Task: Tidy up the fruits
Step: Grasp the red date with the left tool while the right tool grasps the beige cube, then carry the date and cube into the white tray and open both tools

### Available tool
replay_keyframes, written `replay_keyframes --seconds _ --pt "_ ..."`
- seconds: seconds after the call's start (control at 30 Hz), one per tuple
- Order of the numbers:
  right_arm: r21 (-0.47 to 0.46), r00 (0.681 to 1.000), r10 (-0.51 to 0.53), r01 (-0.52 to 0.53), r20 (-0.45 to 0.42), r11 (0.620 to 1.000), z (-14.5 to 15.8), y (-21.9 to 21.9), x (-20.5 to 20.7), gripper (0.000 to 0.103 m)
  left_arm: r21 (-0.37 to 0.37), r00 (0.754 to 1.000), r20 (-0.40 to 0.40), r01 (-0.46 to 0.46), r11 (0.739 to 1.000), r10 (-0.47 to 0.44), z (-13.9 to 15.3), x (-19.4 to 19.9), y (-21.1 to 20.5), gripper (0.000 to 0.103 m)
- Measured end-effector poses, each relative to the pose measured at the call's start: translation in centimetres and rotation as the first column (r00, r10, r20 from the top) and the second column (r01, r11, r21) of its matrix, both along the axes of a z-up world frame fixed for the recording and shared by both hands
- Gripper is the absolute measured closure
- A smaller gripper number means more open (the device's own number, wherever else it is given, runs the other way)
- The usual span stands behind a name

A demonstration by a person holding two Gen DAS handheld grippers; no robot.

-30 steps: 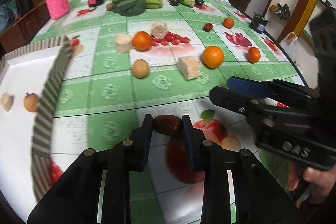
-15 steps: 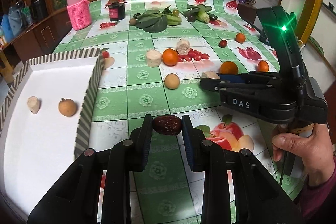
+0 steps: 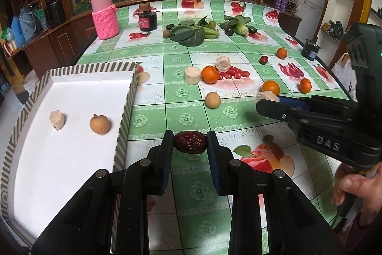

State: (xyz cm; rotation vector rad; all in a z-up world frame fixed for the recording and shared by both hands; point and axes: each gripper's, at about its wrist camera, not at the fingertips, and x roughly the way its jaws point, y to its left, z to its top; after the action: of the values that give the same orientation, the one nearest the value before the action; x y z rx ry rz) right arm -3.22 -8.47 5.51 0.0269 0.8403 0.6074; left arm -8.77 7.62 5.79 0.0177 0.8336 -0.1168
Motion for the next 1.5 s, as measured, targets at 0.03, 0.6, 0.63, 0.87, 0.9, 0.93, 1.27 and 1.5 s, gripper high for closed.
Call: replay_keyframes --seconds 0.03,0.6,0.63,0.87,0.9,0.93,1.27,1.5 --pt "0.007 1.0 0.001 -0.002 0.003 1.0 0.2 0.0 -0.3 0.083 0.001 1.0 0.004 -0.002 1.0 0.002 0.1 -0.1 0.1 0.076" --pt "0.055 0.992 0.116 -0.118 0.049 0.991 2.8 5.2 -2.8 0.083 0.056 0.993 0.068 -0.097 0.994 0.093 1.7 -1.6 4.1 0.076" --pt "0.054 0.991 0.125 -0.127 0.05 0.99 2.9 5.7 -2.9 0.083 0.057 0.992 0.07 -0.107 0.993 0.103 1.8 -1.7 4.7 0.076" --pt "0.051 0.979 0.192 -0.195 0.064 0.979 3.5 9.1 -3.1 0.083 0.052 0.983 0.076 -0.172 0.984 0.168 2.0 -2.1 8.3 0.076" --pt "0.051 0.977 0.202 -0.206 0.064 0.977 3.5 9.6 -3.1 0.083 0.053 0.981 0.077 -0.181 0.982 0.177 2.1 -2.2 8.8 0.076" --pt "0.051 0.975 0.212 -0.215 0.065 0.975 3.5 10.1 -3.1 0.083 0.052 0.979 0.077 -0.193 0.98 0.189 2.0 -2.2 9.5 0.076" --pt "0.014 0.951 0.302 -0.304 0.06 0.953 3.5 15.2 -2.9 0.083 0.047 0.962 0.05 -0.272 0.961 0.27 1.3 -2.2 14.1 0.076" --pt "-0.008 0.936 0.351 -0.351 0.032 0.936 2.5 18.0 -2.5 0.083 0.023 0.959 0.003 -0.284 0.959 0.284 0.4 -1.6 15.8 0.076"
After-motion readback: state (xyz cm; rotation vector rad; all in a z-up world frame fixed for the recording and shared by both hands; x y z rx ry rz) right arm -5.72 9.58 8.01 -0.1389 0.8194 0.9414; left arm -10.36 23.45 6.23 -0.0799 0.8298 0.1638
